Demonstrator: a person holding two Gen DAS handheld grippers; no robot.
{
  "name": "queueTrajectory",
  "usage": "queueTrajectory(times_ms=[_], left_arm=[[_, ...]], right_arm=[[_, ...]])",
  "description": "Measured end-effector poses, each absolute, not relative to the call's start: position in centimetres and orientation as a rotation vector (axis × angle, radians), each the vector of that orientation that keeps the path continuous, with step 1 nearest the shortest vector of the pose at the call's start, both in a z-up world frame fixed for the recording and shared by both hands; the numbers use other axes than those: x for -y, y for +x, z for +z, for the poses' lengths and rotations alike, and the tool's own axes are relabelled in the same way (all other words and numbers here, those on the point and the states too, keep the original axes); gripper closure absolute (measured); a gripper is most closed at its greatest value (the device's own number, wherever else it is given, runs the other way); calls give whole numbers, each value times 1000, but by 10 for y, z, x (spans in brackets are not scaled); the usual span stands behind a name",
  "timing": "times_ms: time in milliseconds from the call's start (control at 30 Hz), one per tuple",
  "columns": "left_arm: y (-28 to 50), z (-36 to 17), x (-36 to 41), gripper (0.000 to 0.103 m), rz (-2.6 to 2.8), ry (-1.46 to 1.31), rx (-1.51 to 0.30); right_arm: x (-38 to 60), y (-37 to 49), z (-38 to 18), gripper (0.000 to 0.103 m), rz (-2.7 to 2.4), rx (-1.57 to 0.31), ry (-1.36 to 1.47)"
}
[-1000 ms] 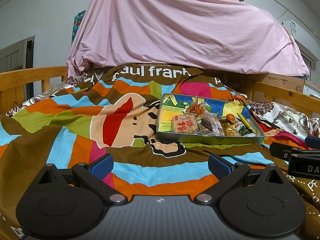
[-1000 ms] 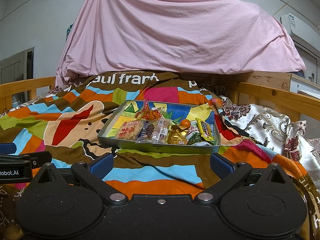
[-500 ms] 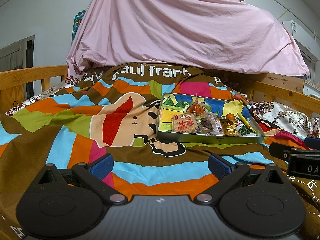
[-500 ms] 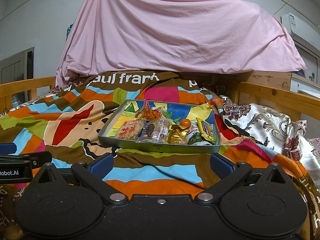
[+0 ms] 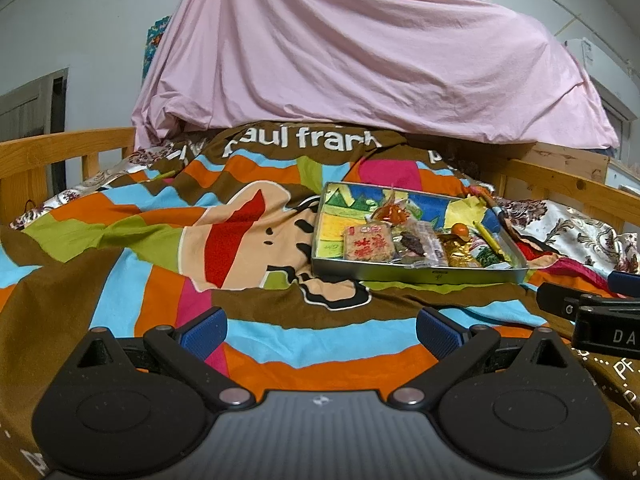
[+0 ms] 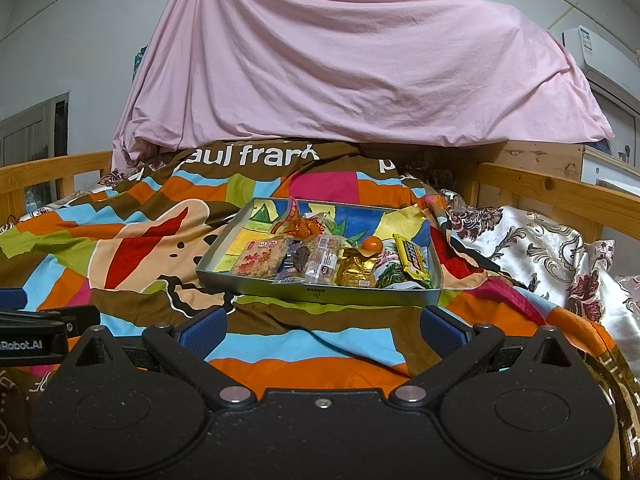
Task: Organize snacks
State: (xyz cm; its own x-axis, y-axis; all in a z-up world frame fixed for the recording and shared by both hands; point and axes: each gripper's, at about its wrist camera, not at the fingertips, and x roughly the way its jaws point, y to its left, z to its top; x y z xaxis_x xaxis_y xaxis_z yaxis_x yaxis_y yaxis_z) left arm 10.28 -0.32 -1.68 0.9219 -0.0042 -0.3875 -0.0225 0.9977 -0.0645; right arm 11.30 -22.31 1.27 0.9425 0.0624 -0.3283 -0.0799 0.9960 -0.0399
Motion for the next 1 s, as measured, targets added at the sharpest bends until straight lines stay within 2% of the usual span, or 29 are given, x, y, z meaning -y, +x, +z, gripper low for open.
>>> queueTrajectory(times_ms=[400, 1000], left_arm=[[105, -15, 2, 0, 77, -77, -458], [104, -14, 5, 0, 66, -53, -440]], right_arm=[[222, 113, 12, 1, 74, -336, -55], [221, 113, 12, 1, 74, -339, -56]])
